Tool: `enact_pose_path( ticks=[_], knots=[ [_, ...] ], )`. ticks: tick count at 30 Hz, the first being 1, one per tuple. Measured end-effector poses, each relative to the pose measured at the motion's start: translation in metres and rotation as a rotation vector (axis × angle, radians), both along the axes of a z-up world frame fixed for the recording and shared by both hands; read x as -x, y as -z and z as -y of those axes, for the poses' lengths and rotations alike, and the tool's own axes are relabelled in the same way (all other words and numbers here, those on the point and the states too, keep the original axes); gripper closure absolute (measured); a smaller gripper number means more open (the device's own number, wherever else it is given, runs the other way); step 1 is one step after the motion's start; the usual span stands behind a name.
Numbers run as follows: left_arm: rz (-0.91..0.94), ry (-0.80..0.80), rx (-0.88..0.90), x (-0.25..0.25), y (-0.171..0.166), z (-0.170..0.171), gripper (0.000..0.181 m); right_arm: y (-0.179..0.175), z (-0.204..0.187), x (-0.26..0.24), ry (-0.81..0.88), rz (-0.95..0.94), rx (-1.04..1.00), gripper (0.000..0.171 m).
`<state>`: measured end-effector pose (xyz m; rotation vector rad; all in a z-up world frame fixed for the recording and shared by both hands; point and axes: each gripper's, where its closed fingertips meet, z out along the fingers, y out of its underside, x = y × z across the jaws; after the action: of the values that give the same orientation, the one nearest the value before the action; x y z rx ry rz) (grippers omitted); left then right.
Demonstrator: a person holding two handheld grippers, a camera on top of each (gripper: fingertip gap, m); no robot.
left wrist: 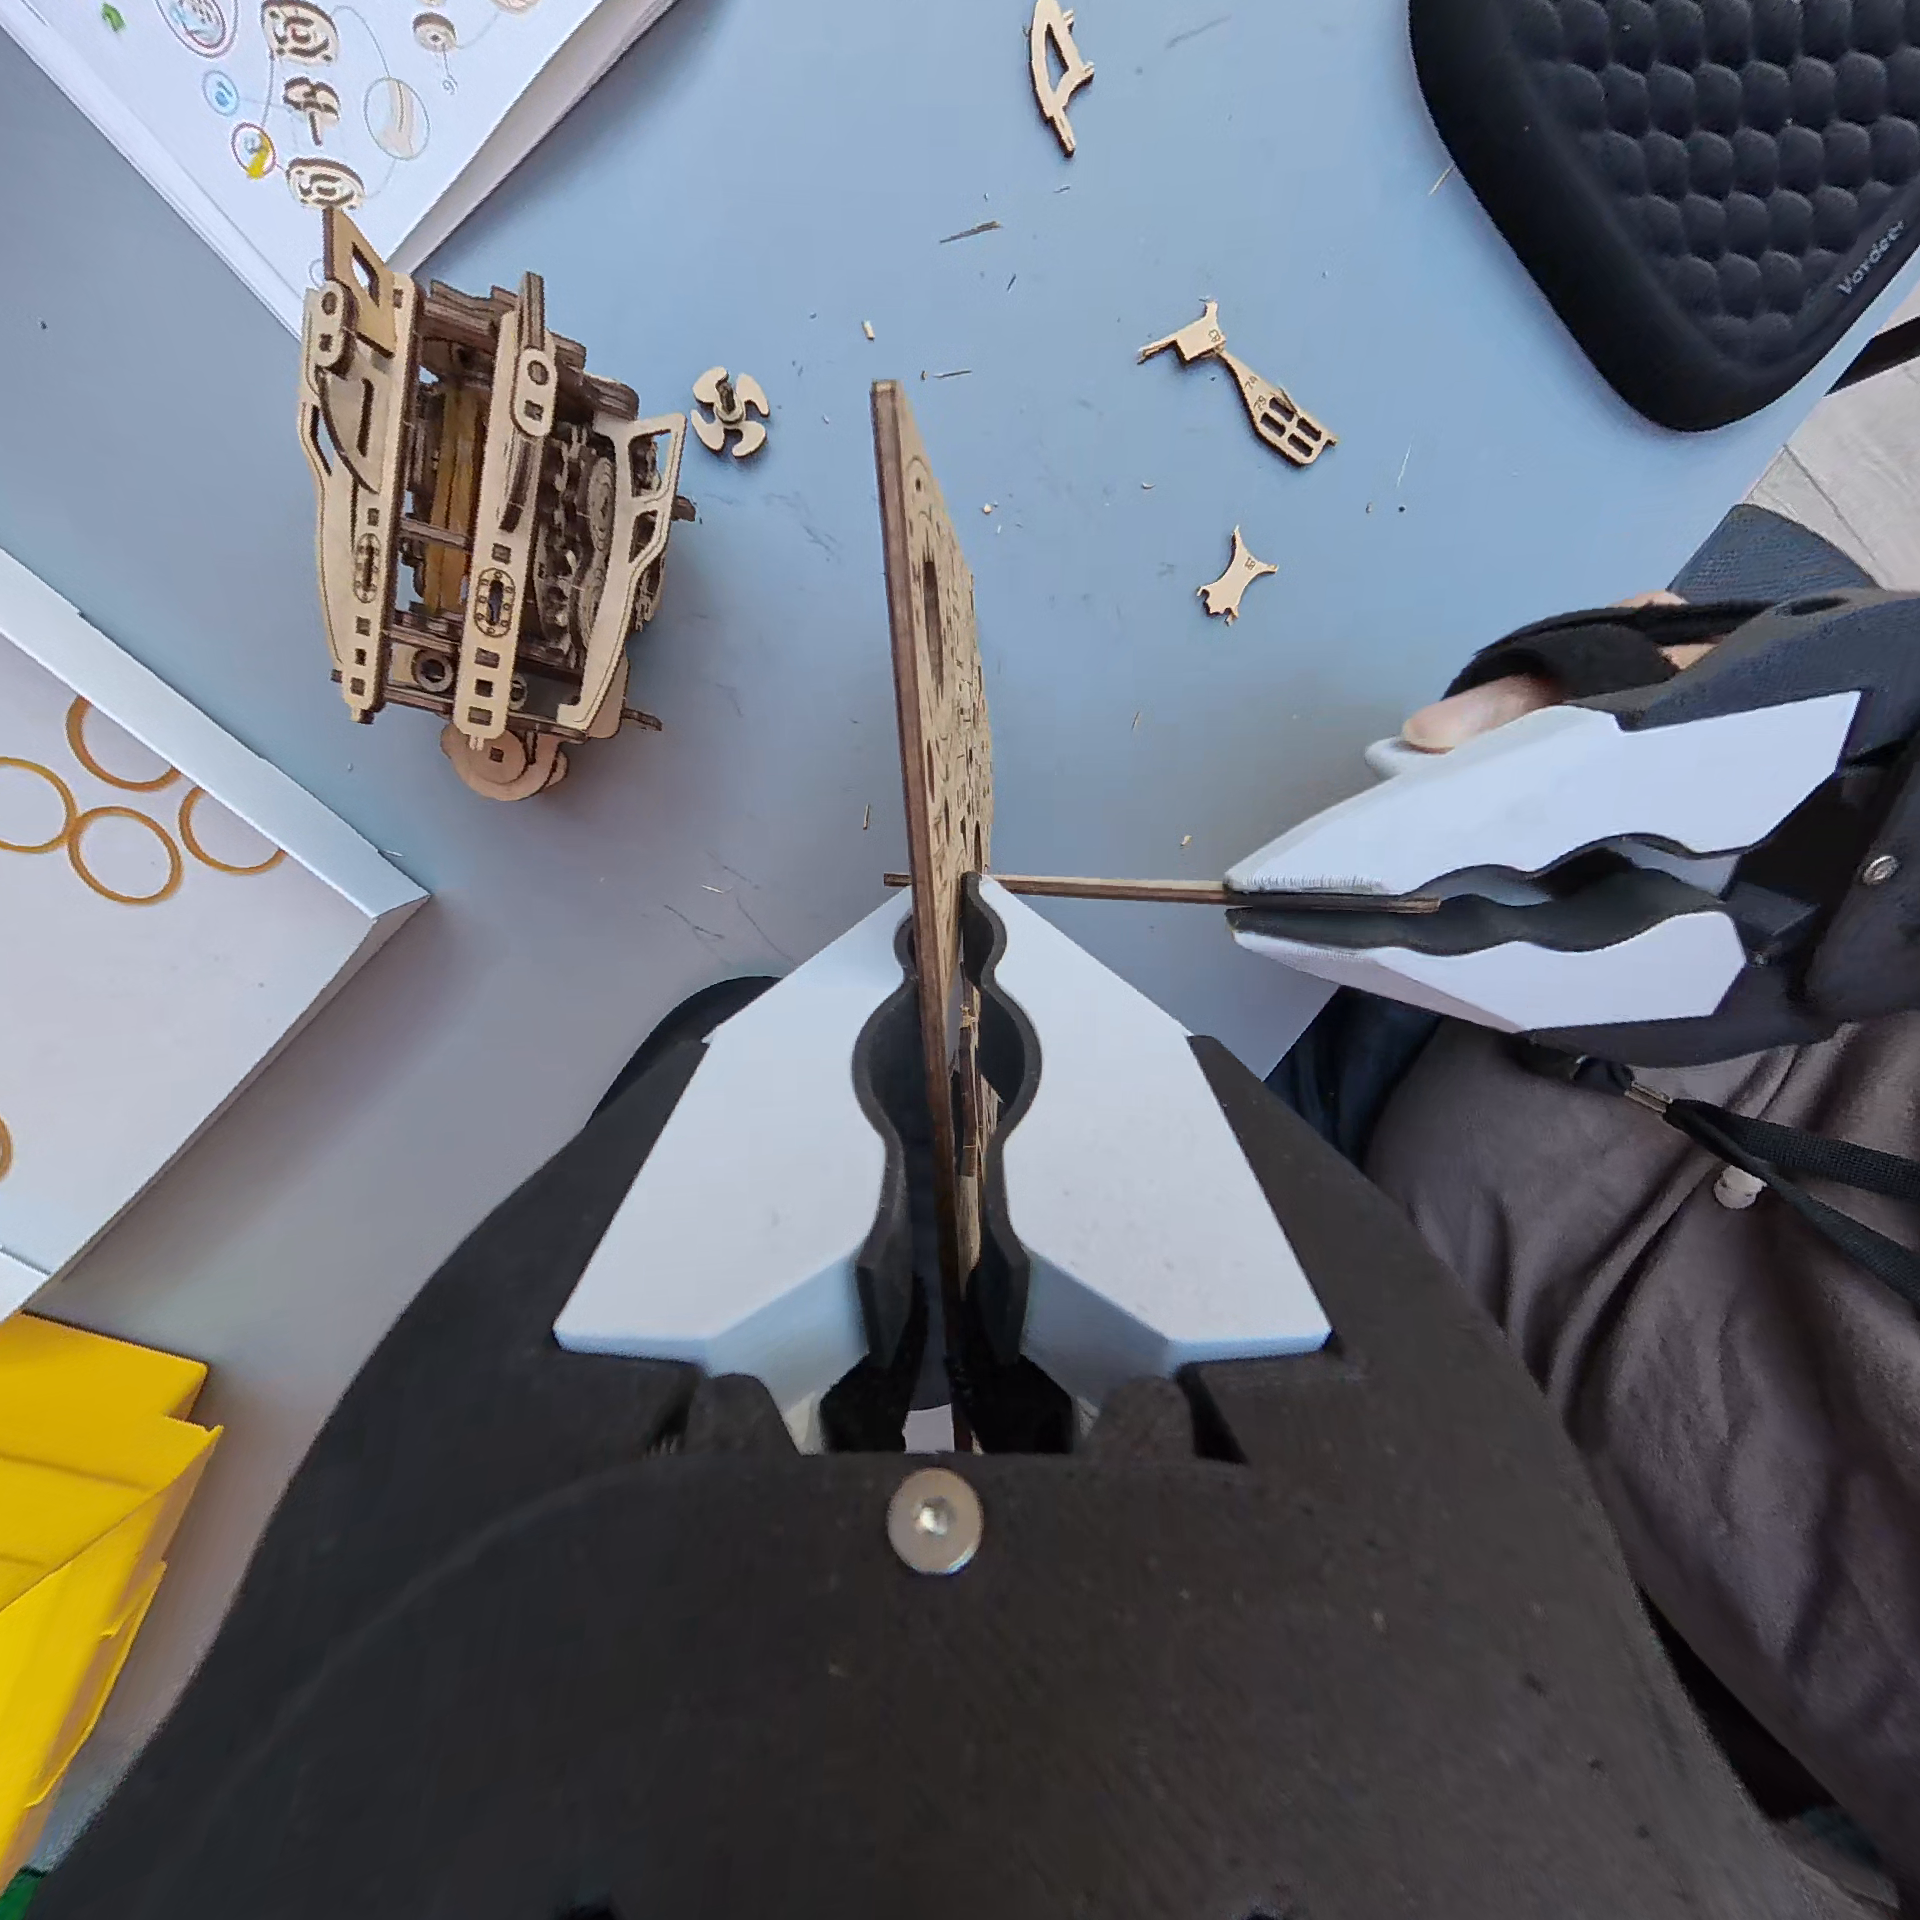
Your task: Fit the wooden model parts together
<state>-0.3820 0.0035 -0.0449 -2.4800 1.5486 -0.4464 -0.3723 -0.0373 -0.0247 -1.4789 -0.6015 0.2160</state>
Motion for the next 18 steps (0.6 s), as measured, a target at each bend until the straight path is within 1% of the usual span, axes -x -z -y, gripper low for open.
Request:
enact_pose_path(
  ticks=[4,7,9,11,14,18],
  knots=[
    [0.012,0.003,0.027,0.001,0.0,0.003,0.18,-0.002,0.003,0.002,0.063,0.093,-0.07,0.17],
    [0.011,0.023,0.019,0.001,0.0,0.003,0.18,-0.001,0.003,0.004,0.07,0.141,-0.096,0.169],
    [0.007,0.028,0.007,0.002,0.0,0.003,0.179,-0.001,0.001,0.001,0.038,0.099,-0.074,0.169],
    [0.011,0.03,0.009,0.003,0.0,0.002,0.179,0.0,0.0,-0.002,-0.025,0.002,-0.013,0.169],
    [0.003,0.036,-0.012,0.004,0.0,0.002,0.18,0.003,-0.001,-0.005,-0.089,-0.063,0.039,0.17],
    [-0.014,0.043,-0.033,0.002,-0.001,0.004,0.18,0.003,0.002,-0.006,-0.063,-0.031,0.046,0.169]
  ],
)
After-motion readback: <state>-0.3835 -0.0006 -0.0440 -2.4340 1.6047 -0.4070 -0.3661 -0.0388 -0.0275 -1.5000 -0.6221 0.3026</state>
